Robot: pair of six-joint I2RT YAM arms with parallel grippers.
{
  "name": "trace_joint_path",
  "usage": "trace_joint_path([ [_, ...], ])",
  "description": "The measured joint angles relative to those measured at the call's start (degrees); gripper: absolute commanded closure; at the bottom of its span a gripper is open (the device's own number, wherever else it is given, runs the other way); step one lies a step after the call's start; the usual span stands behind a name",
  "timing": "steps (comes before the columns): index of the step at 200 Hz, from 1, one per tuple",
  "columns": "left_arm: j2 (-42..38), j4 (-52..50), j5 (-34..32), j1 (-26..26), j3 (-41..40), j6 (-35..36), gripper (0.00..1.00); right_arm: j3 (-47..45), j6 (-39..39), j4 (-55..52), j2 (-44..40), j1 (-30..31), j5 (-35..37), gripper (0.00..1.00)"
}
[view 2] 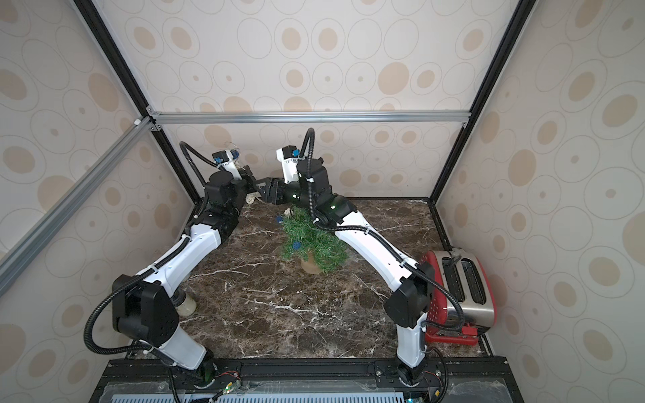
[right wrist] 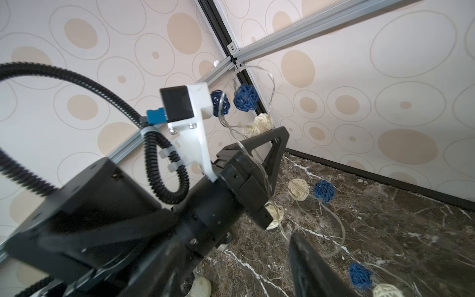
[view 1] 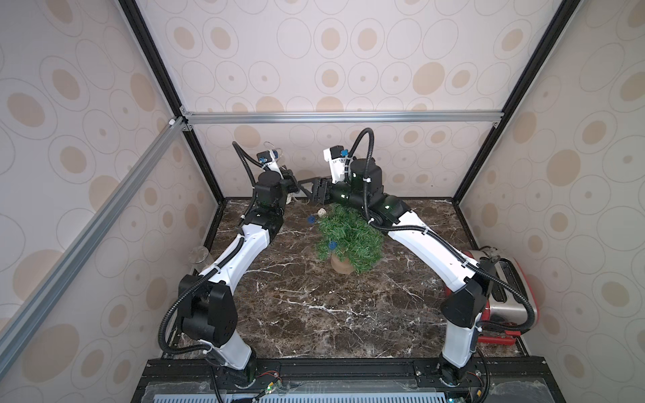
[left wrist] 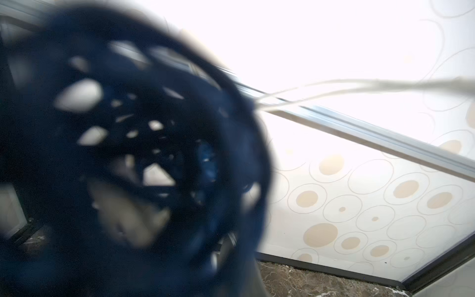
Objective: Remove string lights from the small christmas tree
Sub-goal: Remove the light string from the Christmas tree.
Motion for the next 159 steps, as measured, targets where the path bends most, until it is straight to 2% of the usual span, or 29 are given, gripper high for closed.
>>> trace_joint_path([
  [54,3.2,-5.2,-1.2,0.9,7.4,0.3,1.00,-5.6,-0.4,1.9,-4.5,-0.5,-0.2,0.32],
  [74,3.1,-5.3,-1.3,1.0,7.5,0.3,1.00,-5.8,-0.6,1.8,-4.5,-0.6,-1.0,0.30],
  [88,3.2,-5.4,-1.2,1.1,7.2,0.3,1.00,-6.3,-0.7,1.8,-4.5,-0.5,-1.9,0.24],
  [159,1.0,-5.6,0.4,1.9,4.8,0.2,1.00,-11.8,-2.5,1.2,-6.2,-0.5,-5.7,0.24],
])
